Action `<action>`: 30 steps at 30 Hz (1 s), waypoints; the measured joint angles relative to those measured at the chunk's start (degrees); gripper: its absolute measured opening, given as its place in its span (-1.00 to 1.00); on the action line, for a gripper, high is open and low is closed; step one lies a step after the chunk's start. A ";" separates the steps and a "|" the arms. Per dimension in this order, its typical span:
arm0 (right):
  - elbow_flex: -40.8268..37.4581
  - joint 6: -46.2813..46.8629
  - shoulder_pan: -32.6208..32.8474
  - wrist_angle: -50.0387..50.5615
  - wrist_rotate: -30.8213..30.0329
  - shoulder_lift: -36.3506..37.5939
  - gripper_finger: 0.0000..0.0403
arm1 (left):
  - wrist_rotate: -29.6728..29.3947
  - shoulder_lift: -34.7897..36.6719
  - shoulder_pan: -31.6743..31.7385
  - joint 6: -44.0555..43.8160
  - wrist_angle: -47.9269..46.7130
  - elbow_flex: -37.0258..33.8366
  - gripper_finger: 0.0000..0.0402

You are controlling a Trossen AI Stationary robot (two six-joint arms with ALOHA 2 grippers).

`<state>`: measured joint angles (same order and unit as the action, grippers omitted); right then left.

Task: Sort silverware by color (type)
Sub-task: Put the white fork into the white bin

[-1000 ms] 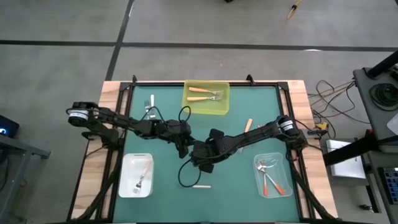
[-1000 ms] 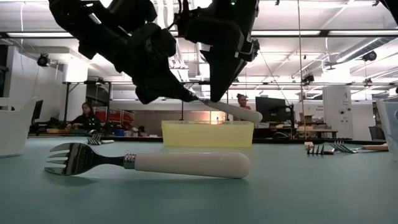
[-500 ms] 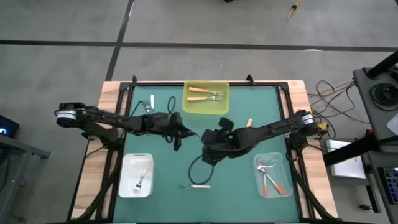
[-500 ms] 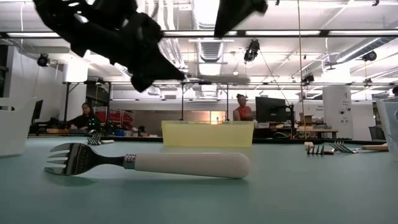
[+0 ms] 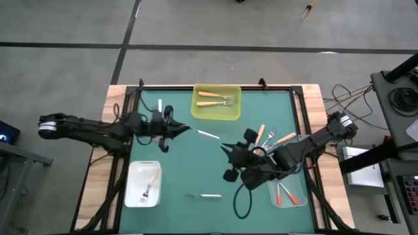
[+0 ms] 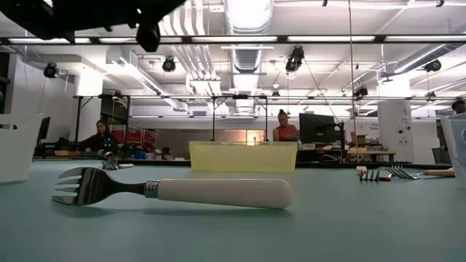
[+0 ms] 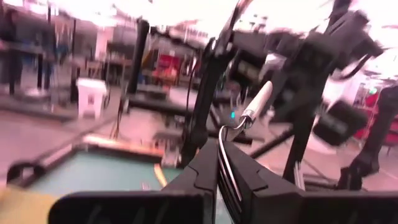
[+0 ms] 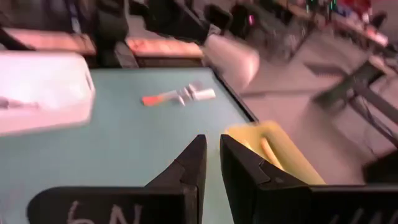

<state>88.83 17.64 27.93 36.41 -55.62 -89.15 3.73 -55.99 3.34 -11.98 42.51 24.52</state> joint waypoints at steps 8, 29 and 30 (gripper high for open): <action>-20.75 -30.63 -1.08 -57.54 3.02 1.19 -0.81 | 0.00 2.15 -0.02 1.86 8.43 -0.47 -1.00; -27.38 -51.87 -11.35 -113.41 24.44 -8.91 -0.81 | 0.24 -6.14 -1.82 1.28 16.09 5.80 -1.00; -26.54 -52.38 -11.39 -113.26 24.57 -8.91 -0.81 | 0.26 -6.54 -1.82 1.26 16.40 6.09 -1.00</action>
<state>62.29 -34.74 16.54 -76.85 -31.05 -98.06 3.99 -62.53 1.52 -10.72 58.91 30.60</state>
